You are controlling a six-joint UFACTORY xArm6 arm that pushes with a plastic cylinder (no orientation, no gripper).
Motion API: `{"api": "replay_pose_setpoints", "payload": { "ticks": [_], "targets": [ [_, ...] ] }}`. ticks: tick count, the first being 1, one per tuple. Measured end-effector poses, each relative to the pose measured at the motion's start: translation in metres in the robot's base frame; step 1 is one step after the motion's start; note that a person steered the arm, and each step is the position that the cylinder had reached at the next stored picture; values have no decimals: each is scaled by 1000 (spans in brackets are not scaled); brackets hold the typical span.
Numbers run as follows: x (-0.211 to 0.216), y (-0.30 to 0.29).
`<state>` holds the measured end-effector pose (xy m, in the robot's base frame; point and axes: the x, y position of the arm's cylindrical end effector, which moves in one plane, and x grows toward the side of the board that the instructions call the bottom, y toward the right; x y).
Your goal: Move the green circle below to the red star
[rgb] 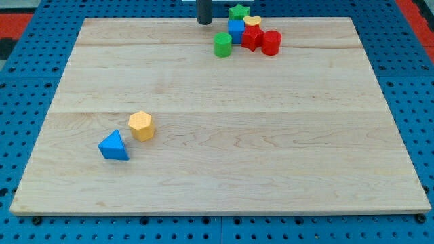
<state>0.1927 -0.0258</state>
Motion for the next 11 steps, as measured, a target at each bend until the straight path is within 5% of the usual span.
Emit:
{"api": "replay_pose_setpoints", "payload": {
  "ticks": [2, 4, 9, 11],
  "targets": [
    [0, 16],
    [69, 20],
    [71, 67],
    [66, 22]
  ]
}}
